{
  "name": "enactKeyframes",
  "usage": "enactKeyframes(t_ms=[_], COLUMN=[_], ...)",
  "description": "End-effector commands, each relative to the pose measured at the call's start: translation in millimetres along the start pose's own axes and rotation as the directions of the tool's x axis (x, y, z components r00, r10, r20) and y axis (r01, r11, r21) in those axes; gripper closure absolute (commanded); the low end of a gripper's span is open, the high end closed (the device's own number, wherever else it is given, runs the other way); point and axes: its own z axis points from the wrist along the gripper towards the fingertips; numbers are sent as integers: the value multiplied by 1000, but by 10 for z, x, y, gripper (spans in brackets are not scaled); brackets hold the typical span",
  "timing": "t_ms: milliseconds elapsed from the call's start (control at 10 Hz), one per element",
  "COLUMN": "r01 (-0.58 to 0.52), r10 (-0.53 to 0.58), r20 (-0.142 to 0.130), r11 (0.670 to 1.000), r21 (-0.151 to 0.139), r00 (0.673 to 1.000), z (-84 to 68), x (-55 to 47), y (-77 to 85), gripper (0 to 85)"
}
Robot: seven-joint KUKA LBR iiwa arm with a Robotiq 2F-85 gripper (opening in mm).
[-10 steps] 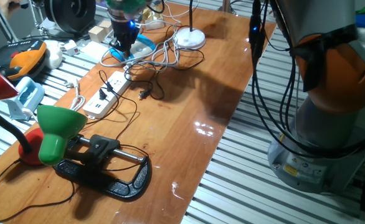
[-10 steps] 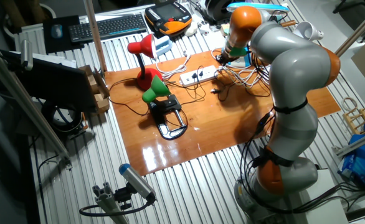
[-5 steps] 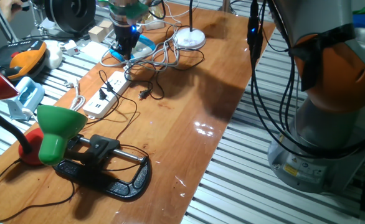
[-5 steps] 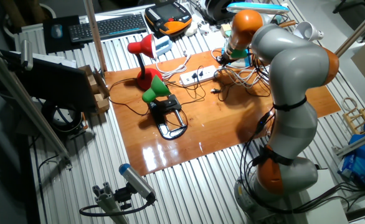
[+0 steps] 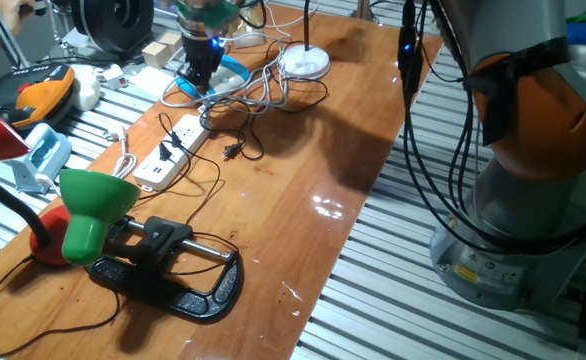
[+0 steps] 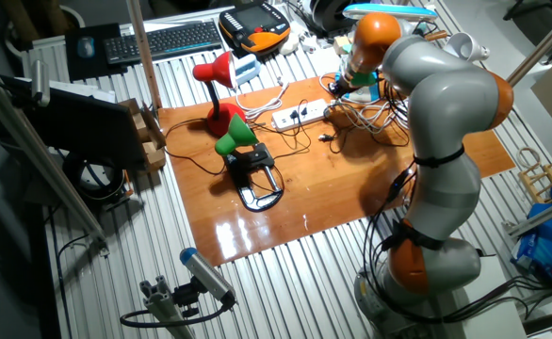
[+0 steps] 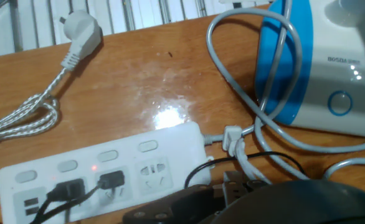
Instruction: Plug in the power cord of the desk lamp, turn on the socket, and light up the desk lamp
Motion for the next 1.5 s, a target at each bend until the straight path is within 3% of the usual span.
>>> enactKeyframes(t_ms=[0,200,700,800,1400], r01=[-10,-17,2,4,10], r10=[10,17,-1,-4,-10], r20=[18,44,25,29,41], r11=[1000,1000,1000,1000,1000], r21=[-4,-2,-19,-16,-18], r00=[1000,999,1000,1000,999], z=[8,24,101,130,262], x=[2,0,-1,0,5], y=[-6,-8,-24,-31,-44], gripper=[340,340,340,510,510])
